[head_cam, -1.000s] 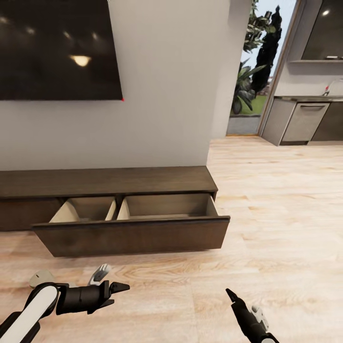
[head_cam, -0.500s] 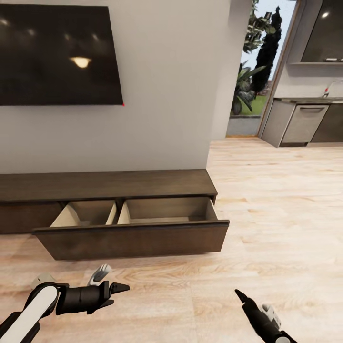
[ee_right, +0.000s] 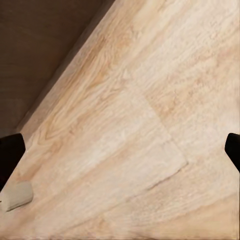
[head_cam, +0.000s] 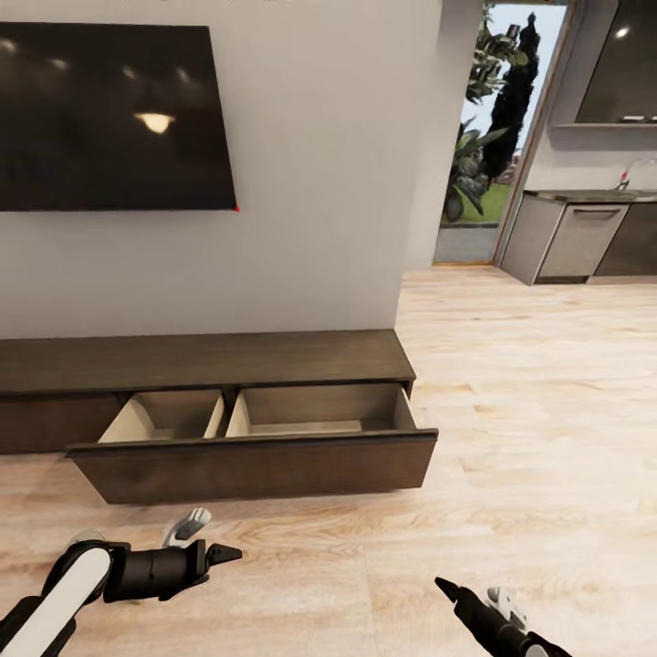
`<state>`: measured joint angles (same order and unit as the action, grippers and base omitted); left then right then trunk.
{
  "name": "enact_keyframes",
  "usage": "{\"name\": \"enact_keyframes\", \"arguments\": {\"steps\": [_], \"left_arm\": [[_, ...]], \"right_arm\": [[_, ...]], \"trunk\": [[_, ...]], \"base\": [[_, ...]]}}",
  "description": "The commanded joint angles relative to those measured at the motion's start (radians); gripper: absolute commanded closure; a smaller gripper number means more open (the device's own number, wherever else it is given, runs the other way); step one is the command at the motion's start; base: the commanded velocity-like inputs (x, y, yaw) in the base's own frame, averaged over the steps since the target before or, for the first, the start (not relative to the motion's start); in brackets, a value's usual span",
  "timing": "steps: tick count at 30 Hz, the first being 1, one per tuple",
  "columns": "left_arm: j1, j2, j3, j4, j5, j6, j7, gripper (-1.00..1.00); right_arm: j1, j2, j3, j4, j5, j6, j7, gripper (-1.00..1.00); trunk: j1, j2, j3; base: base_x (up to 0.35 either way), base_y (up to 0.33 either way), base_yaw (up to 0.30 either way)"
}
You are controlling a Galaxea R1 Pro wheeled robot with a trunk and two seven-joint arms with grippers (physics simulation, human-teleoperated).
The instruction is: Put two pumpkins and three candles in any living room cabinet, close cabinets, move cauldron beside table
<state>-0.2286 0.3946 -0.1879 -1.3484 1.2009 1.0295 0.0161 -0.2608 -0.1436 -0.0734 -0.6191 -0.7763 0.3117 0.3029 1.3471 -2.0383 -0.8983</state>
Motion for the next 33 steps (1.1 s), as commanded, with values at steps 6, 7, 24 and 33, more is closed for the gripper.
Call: {"name": "enact_keyframes", "arguments": {"steps": [6,7,24,33], "left_arm": [[0.0,-0.001,0.003,0.002,-0.074,-0.005,0.001,-1.0],[0.0,-0.006,0.003,0.004,-0.078,-0.006,0.002,-1.0],[-0.001,-0.194,-0.006,0.006,-0.156,-0.12,0.462,-1.0],[-0.001,-0.196,-0.01,0.006,-0.16,-0.129,0.467,-1.0]], "right_arm": [[0.0,0.004,0.04,0.0,0.054,-0.001,-0.01,-1.0],[0.0,0.005,0.044,0.0,0.06,-0.002,-0.018,-1.0],[0.006,0.239,0.538,-0.365,0.131,0.008,-1.218,-1.0],[0.006,0.243,0.55,-0.367,0.124,0.007,-1.163,-1.0]], "trunk": [[-0.023,0.042,0.019],[-0.027,0.049,0.022],[-0.092,0.168,0.075],[-0.104,0.189,0.085]], "base": [[0.0,0.0,0.0],[0.0,0.0,0.0],[0.0,0.0,0.0],[0.0,0.0,0.0]]}}
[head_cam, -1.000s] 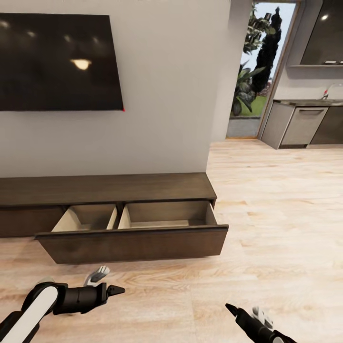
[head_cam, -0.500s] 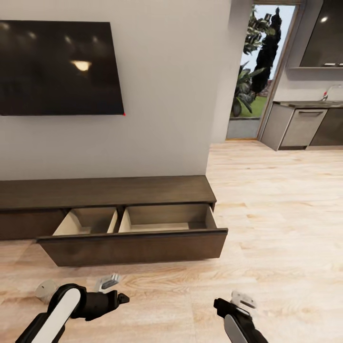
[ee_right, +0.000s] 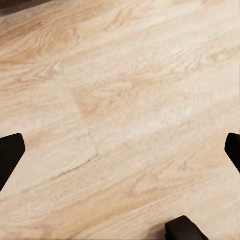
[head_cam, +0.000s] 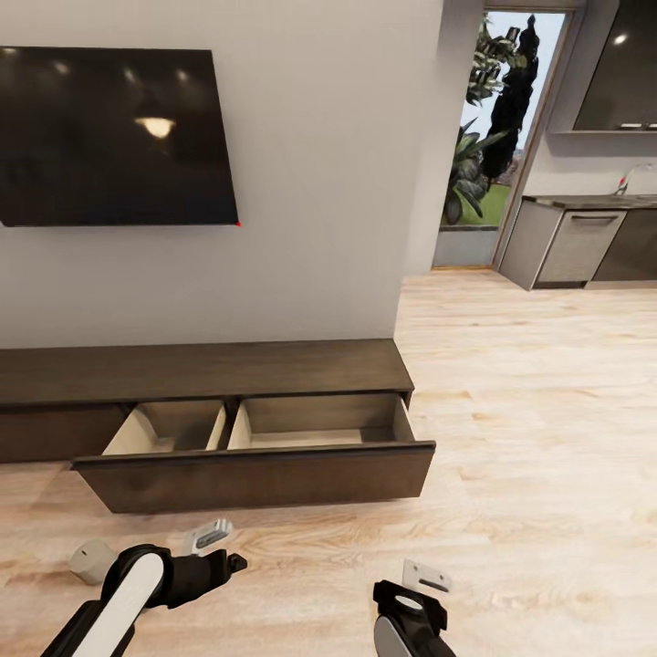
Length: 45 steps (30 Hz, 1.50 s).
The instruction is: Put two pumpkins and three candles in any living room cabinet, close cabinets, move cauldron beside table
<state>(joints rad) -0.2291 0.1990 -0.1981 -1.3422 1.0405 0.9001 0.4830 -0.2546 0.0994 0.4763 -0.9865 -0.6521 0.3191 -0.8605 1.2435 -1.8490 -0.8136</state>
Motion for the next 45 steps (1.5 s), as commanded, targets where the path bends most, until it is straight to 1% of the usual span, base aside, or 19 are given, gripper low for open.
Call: {"name": "enact_keyframes", "arguments": {"steps": [1,5,8,10,13,18,29,35,40,45], "left_arm": [[0.0,0.0,-0.001,0.0,0.0,0.0,0.0,-1.0],[0.0,0.0,0.003,0.0,0.0,-0.001,-0.001,-1.0],[0.0,0.0,0.005,0.0,0.001,-0.001,-0.001,-1.0],[0.0,0.0,0.005,0.0,0.001,-0.001,-0.001,-1.0],[-0.001,0.0,0.004,0.0,0.001,-0.001,-0.001,-1.0],[-0.001,0.0,0.003,0.0,0.001,-0.001,-0.002,-1.0],[0.0,0.0,0.002,0.0,0.001,-0.001,-0.003,-1.0],[0.0,0.002,0.008,0.0,0.001,-0.002,-0.01,-1.0],[0.0,0.002,0.009,0.0,0.002,-0.002,-0.012,-1.0],[0.0,0.002,0.01,-0.001,0.003,-0.001,-0.013,-1.0]], "right_arm": [[0.0,0.0,0.0,0.002,0.0,-0.002,0.019,-1.0],[0.0,-0.003,-0.002,0.008,-0.001,-0.03,0.119,-1.0],[0.0,-0.004,-0.004,0.019,-0.002,-0.04,0.177,-1.0],[0.0,-0.008,-0.006,0.023,0.0,-0.043,0.198,-1.0],[0.0,-0.008,-0.007,0.029,0.003,-0.045,0.209,-1.0],[0.0,-0.004,0.001,0.032,0.011,-0.045,0.205,-1.0],[0.0,-0.001,0.004,0.035,0.012,-0.041,0.203,-1.0],[0.0,0.0,0.004,0.038,0.012,-0.033,0.203,-1.0],[0.0,0.0,0.002,0.038,0.012,-0.001,0.2,-1.0],[0.0,0.0,-0.005,0.037,0.007,0.009,0.201,-1.0]], "trunk": [[0.0,0.0,0.0],[0.0,0.0,-0.001],[0.0,0.0,-0.003],[0.0,0.0,-0.005],[0.0,0.0,-0.008],[0.0,0.0,-0.014],[0.0,0.0,-0.025],[0.0,0.0,-0.03],[0.0,0.0,-0.032],[0.0,0.0,-0.032]], "base": [[0.0,0.0,0.0],[0.0,0.0,0.044],[-0.002,0.0,0.156],[-0.052,0.053,0.197],[-0.108,0.157,0.208],[-0.115,0.232,0.219],[-0.002,0.214,0.237],[0.19,0.202,0.249],[0.25,0.202,0.264],[0.242,0.231,0.237]]}}
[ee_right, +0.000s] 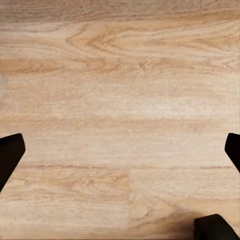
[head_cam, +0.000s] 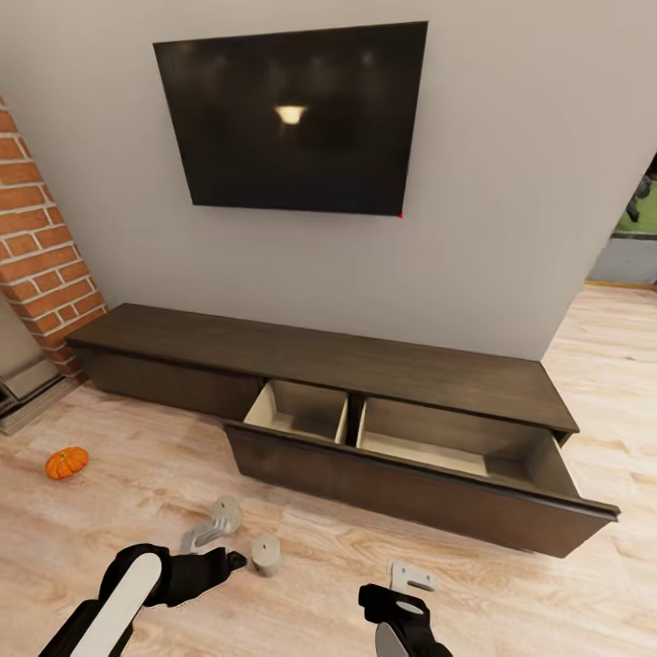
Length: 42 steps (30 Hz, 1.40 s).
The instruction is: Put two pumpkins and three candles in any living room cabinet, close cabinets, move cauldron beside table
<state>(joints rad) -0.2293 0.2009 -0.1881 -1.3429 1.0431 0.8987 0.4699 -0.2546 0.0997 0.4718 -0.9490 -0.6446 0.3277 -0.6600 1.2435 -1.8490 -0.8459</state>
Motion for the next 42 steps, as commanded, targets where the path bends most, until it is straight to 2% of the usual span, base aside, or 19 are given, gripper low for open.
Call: {"name": "enact_keyframes", "arguments": {"steps": [1,9,14,21,33,42], "left_arm": [[0.0,0.0,0.0,0.0,0.0,0.0,0.0,-1.0],[0.0,0.0,0.0,0.0,0.0,0.0,-0.001,-1.0],[0.001,0.0,0.0,-0.001,0.0,0.0,-0.001,-1.0],[0.0,0.001,-0.002,-0.012,0.0,0.0,-0.001,-1.0],[0.0,0.003,-0.002,-0.013,0.0,0.0,-0.001,-1.0],[0.0,0.003,-0.001,-0.013,0.0,0.0,-0.001,-1.0]], "right_arm": [[0.0,0.0,-0.001,0.0,-0.001,0.0,0.0,-1.0],[0.0,-0.002,-0.008,0.0,-0.007,-0.006,0.003,-1.0],[0.0,-0.003,-0.011,-0.001,-0.01,-0.004,0.006,-1.0],[0.0,-0.002,-0.01,0.0,-0.01,-0.004,0.009,-1.0],[0.0,-0.008,-0.01,0.0,-0.008,-0.012,0.004,-1.0],[0.0,-0.008,-0.01,-0.001,-0.009,-0.014,0.003,-1.0]], "trunk": [[0.0,0.0,0.0],[0.0,0.0,0.0],[0.0,0.0,0.0],[0.0,0.0,0.0],[0.0,0.0,0.0],[0.0,0.0,0.003]], "base": [[0.218,0.262,0.127],[0.196,0.278,0.028],[0.218,0.213,-0.152],[0.038,0.087,-0.157],[0.008,0.269,-0.006],[0.175,0.179,-0.082]]}}
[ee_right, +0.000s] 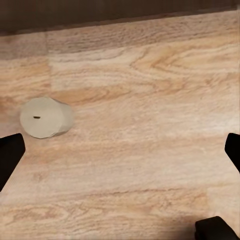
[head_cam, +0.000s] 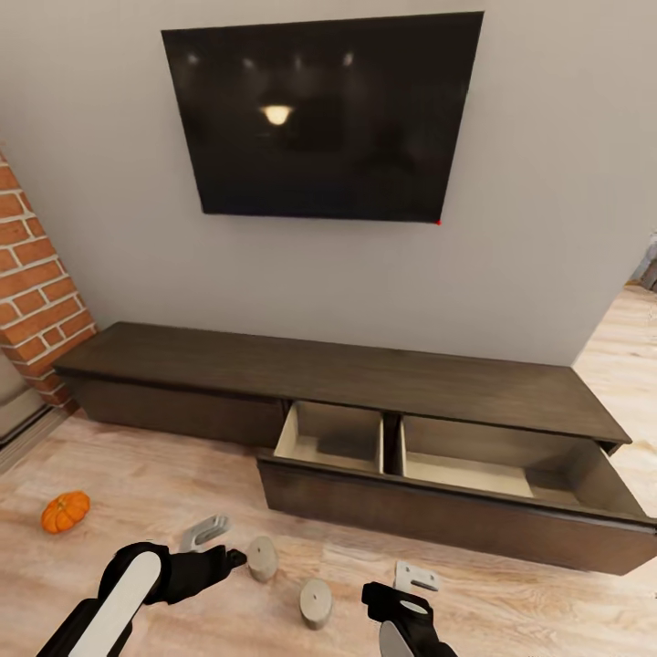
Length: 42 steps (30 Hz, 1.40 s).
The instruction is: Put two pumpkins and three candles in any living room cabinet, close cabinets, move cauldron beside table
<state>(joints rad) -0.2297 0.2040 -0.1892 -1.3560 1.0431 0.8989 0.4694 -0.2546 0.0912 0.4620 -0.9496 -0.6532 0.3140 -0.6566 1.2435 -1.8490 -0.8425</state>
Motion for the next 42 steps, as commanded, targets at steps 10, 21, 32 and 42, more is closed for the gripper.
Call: {"name": "enact_keyframes", "arguments": {"steps": [10,21,32,42], "left_arm": [[0.001,0.001,0.0,0.0,0.0,0.0,-0.002,-1.0],[0.001,0.002,0.001,0.0,0.0,0.0,-0.006,-1.0],[0.001,0.002,0.001,-0.001,0.0,0.0,-0.006,-1.0],[0.001,0.003,0.001,-0.002,0.0,0.0,-0.006,-1.0]], "right_arm": [[0.0,-0.001,0.0,0.0,0.0,0.001,0.004,-1.0],[0.0,0.0,0.002,0.0,0.001,0.0,0.003,-1.0],[0.0,-0.007,0.005,0.002,-0.001,0.001,0.01,-1.0],[0.0,-0.006,0.004,0.002,0.0,-0.002,0.009,-1.0]], "trunk": [[0.0,0.0,0.01],[0.0,0.0,0.02],[0.0,0.0,0.019],[0.0,0.0,0.021]], "base": [[0.03,0.033,-0.232],[0.106,0.237,-0.21],[0.083,0.059,-0.033],[0.128,0.191,-0.1]]}}
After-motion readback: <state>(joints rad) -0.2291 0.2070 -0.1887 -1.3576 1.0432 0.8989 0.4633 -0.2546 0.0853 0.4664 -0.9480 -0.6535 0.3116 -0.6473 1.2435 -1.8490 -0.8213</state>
